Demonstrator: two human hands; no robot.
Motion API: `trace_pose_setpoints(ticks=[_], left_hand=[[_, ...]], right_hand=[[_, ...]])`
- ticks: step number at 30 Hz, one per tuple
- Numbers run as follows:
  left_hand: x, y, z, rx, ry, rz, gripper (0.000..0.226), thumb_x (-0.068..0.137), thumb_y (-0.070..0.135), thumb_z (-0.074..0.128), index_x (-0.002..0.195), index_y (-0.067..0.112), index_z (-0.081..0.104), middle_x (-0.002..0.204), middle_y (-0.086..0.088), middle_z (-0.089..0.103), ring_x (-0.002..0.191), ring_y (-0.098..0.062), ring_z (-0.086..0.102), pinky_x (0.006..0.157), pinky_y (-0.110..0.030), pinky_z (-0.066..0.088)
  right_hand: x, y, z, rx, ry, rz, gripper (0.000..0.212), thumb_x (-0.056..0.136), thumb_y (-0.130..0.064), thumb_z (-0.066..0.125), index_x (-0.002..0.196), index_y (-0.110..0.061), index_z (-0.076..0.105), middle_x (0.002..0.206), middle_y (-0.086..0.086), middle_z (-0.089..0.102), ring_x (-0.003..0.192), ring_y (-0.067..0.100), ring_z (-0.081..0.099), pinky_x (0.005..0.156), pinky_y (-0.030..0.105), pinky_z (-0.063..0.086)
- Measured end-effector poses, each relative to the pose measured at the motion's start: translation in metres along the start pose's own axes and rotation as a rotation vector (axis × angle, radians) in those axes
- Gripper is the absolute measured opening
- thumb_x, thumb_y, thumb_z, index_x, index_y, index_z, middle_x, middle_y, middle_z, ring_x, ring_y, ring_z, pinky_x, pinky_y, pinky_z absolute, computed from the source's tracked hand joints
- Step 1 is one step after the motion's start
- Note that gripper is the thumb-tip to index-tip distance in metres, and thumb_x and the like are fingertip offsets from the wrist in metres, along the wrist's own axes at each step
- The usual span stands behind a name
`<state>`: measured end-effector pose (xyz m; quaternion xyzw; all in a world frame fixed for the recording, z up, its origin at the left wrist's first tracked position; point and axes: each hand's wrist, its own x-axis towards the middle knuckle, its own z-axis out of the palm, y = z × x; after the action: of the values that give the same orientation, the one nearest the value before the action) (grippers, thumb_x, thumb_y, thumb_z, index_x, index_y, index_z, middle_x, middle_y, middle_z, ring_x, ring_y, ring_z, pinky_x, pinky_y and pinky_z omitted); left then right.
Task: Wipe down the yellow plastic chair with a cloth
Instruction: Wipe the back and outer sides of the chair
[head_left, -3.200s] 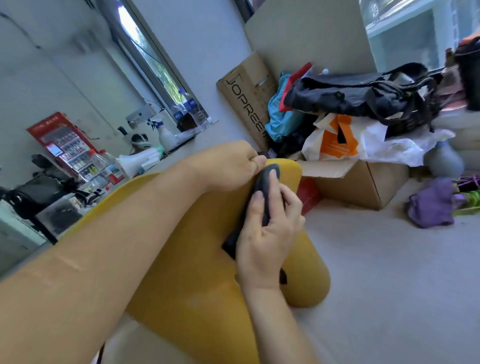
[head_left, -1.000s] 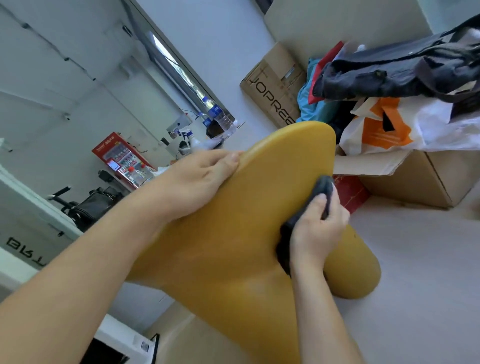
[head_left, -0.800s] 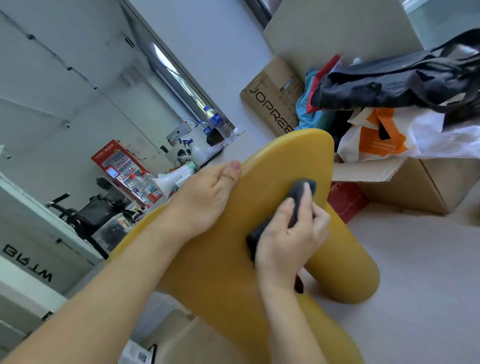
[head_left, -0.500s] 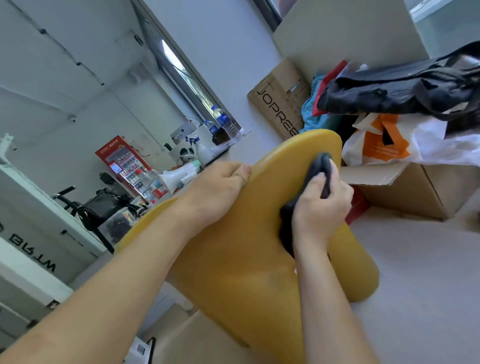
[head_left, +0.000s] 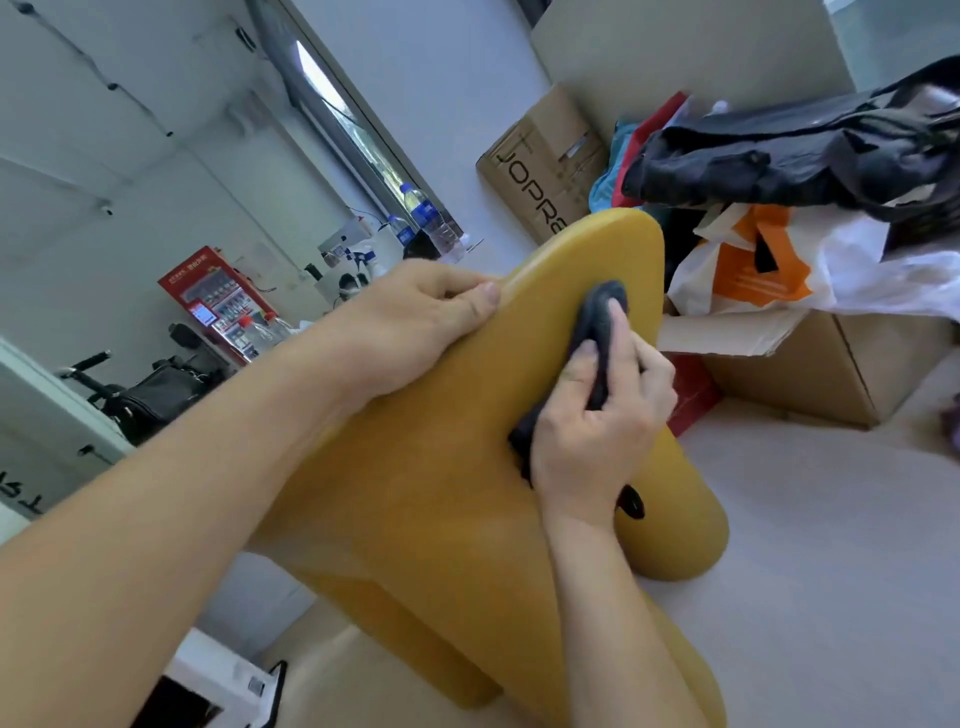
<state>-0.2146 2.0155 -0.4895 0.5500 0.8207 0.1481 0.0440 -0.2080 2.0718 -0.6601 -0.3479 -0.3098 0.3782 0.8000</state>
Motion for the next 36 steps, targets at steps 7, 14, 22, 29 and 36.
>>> trace_pose_setpoints(ticks=[7,14,22,29,36], left_hand=[[-0.041,-0.049,0.005,0.338,0.182,0.062,0.096,0.077,0.083,0.014,0.07,-0.007,0.049,0.056,-0.014,0.04,0.049,-0.023,0.04,0.058,-0.04,0.04],[-0.033,-0.038,0.006,0.248,0.201,0.166,0.064,0.092,0.057,0.035,0.073,0.0,0.059,0.074,-0.019,0.064,0.069,-0.032,0.06,0.063,-0.043,0.051],[-0.029,-0.016,0.015,0.218,0.172,0.111,0.046,0.102,0.041,0.028,0.065,0.014,0.037,0.059,0.002,0.033,0.053,-0.016,0.033,0.056,-0.028,0.028],[0.006,-0.01,0.01,0.063,0.142,0.066,0.051,0.101,0.034,0.039,0.056,0.015,0.05,0.049,0.007,0.051,0.048,-0.008,0.047,0.053,-0.024,0.037],[-0.067,-0.088,-0.019,0.362,0.113,-0.063,0.042,0.092,0.054,0.034,0.119,0.033,0.057,0.117,0.004,0.064,0.11,-0.018,0.057,0.097,-0.036,0.043]], right_hand=[[-0.039,0.022,-0.006,-0.003,0.028,0.616,0.044,0.098,-0.027,0.039,0.139,-0.016,0.05,0.12,0.013,0.051,0.109,0.033,0.05,0.093,0.023,0.031],[-0.053,-0.085,0.005,-0.033,-0.122,-0.248,0.036,0.098,-0.031,0.045,0.124,-0.016,0.064,0.12,0.015,0.062,0.101,0.036,0.058,0.088,0.046,0.044],[0.02,-0.004,0.0,0.045,-0.046,0.299,0.04,0.094,-0.025,0.047,0.131,-0.016,0.059,0.116,0.009,0.056,0.109,0.031,0.053,0.089,0.019,0.033],[-0.095,-0.058,0.013,-0.054,-0.209,-0.228,0.041,0.096,-0.023,0.051,0.136,-0.014,0.049,0.116,0.017,0.058,0.101,0.036,0.055,0.09,0.046,0.043],[-0.019,-0.013,0.03,-0.097,-0.116,0.02,0.041,0.096,-0.023,0.051,0.136,-0.014,0.054,0.116,0.008,0.057,0.102,0.029,0.051,0.09,0.028,0.037]])
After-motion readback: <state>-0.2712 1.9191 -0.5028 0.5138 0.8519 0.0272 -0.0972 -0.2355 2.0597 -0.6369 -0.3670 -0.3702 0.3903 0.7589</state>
